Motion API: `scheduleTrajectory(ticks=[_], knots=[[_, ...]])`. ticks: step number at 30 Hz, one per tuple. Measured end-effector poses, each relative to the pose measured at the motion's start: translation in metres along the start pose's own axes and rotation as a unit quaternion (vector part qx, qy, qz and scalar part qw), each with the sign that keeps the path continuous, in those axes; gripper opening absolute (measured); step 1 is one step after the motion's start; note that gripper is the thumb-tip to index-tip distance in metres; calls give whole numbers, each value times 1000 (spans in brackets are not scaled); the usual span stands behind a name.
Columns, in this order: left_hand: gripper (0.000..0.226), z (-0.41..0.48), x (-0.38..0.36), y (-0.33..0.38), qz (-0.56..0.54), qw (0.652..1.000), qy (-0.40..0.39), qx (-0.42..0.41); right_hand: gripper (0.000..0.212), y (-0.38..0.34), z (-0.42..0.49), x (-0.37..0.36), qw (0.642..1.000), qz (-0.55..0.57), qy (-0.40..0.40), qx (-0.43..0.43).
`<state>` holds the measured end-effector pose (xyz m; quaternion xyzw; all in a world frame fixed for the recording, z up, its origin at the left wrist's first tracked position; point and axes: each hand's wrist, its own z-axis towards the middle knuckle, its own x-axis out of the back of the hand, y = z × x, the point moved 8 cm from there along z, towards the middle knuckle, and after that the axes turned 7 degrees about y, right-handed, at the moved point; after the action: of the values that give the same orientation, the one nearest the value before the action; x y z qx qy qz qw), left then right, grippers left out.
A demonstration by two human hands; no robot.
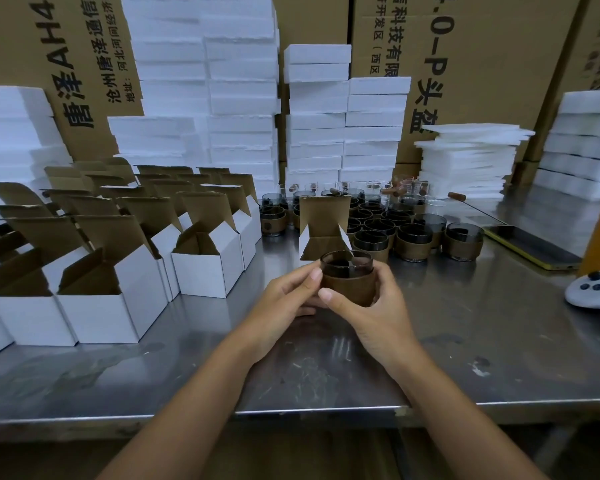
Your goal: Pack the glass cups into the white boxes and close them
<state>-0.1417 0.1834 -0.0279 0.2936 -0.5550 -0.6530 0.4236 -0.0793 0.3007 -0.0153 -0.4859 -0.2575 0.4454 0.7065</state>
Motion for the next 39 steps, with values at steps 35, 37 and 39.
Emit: scheduleTrajectory(ticks=[35,37,39], knots=[[54,-2,10,6,-110,993,47,8,53,4,1,-7,998,-2,-53,23],[54,-2,10,6,-101,994,43,10,45,2,1,-6,999,16,-49,18],[53,-2,9,6,-95,995,40,10,43,1,1,-6,999,23,-44,6]])
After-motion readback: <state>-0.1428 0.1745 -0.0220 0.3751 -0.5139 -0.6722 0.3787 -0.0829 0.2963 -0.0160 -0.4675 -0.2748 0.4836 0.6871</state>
